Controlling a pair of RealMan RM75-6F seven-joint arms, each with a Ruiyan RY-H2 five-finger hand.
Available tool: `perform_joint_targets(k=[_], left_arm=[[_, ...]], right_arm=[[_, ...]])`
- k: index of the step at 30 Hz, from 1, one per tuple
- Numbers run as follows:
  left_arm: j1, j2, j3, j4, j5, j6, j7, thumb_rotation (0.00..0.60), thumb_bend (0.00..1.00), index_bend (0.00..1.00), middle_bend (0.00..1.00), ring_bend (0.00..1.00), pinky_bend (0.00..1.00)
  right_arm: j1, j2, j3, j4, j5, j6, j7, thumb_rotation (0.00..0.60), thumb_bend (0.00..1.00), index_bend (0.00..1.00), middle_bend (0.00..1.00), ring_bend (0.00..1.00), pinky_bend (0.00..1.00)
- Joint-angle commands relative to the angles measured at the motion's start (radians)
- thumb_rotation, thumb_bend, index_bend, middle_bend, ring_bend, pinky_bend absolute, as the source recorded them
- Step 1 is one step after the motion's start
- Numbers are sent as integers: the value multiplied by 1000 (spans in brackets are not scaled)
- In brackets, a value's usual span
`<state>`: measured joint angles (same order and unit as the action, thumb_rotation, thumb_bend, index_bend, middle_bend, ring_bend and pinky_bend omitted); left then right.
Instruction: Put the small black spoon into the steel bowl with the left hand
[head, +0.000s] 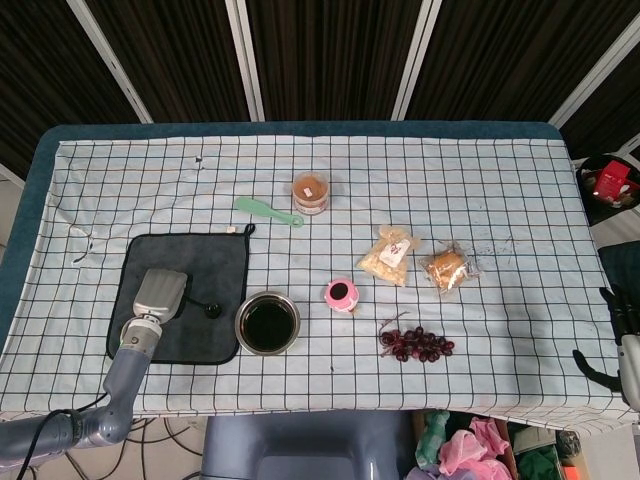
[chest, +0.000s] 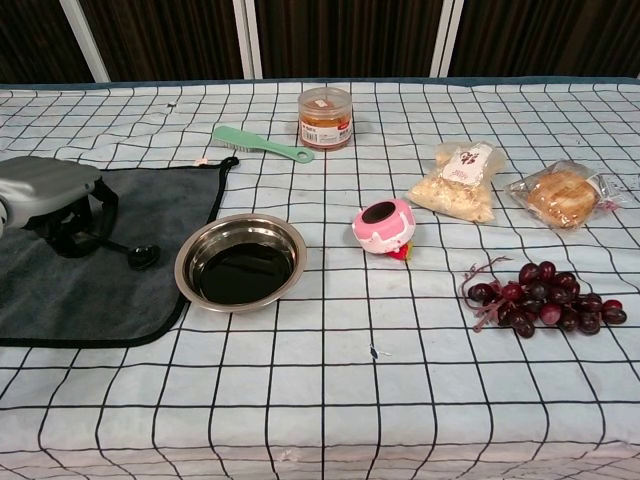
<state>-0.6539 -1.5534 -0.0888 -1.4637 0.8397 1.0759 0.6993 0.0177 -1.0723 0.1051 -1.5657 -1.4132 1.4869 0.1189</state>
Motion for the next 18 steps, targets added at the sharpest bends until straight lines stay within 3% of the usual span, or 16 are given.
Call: perform_joint_targets(k=[1,18], left_arm=[[2,1,-1,-2,2,4,-2,600,451,620,889,868,756],[16,57,-35,-98,103,90,-53,600,476,653,900,875,761]], right_arm=[[0,0,0,0,0,0,0,600,226,2,11,99,216],[-1,2,0,-4,-1,4,-1,600,226,2,11,99,216]])
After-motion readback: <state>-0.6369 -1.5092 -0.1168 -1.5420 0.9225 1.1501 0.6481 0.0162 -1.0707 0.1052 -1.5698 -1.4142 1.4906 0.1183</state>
